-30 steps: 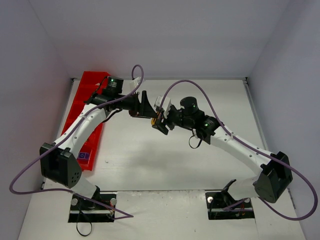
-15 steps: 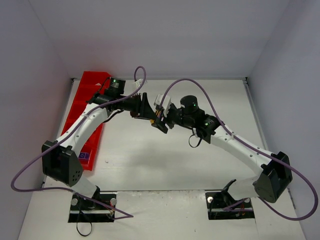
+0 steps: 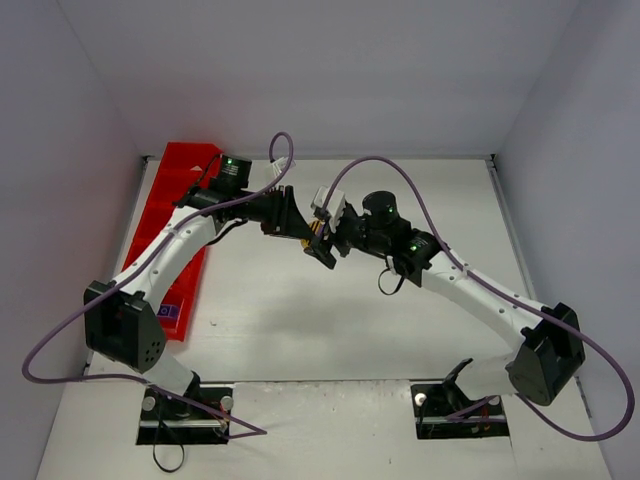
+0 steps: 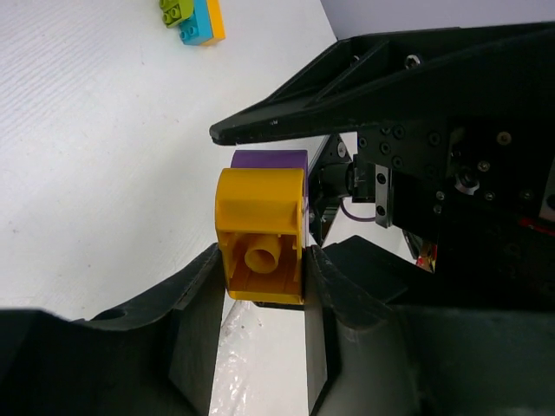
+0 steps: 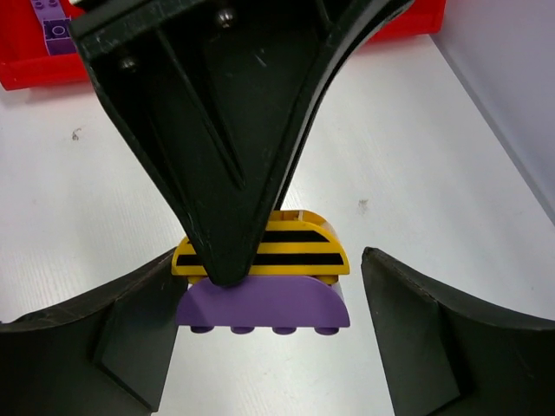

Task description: Sort the legos into containers by color

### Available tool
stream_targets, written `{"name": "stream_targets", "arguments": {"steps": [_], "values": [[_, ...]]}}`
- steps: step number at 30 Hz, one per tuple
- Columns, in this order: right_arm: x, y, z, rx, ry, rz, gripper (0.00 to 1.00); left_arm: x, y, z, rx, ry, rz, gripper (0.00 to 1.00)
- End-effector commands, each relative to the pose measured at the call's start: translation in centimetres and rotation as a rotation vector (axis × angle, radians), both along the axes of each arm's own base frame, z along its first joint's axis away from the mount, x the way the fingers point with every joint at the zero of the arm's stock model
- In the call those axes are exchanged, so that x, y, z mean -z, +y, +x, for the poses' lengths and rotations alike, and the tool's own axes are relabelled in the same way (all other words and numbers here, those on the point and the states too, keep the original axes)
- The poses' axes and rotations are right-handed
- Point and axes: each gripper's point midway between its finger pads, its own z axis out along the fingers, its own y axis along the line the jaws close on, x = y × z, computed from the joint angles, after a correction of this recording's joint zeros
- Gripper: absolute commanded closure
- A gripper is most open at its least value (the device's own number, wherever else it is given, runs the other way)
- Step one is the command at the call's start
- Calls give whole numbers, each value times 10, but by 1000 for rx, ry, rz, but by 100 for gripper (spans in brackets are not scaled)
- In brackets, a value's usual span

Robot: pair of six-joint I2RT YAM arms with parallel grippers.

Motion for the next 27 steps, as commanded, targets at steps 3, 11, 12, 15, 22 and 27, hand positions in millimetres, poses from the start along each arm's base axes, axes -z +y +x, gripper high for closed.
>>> {"name": "stream_targets", "arguments": {"steps": [3,11,12,15,22,27], "values": [[-30,-11,7,48,-77,71,19,-31,0,2,32,-131,-51,84],[-27,-13,8,48,-77,63,23,-30,0,1,41,-121,-54,84],[-26,-13,8,45,-76,63,24,-28,1,1,39,-116,-50,84],[-26,-12,7,30,-79,62,30,-29,1,0,44,-114,-51,84],[-27,-9,5,2,-84,61,42,-26,1,-1,59,-104,-41,85],[-26,-13,4,3,-96,38,25,-25,6,3,46,-106,-13,88]]}}
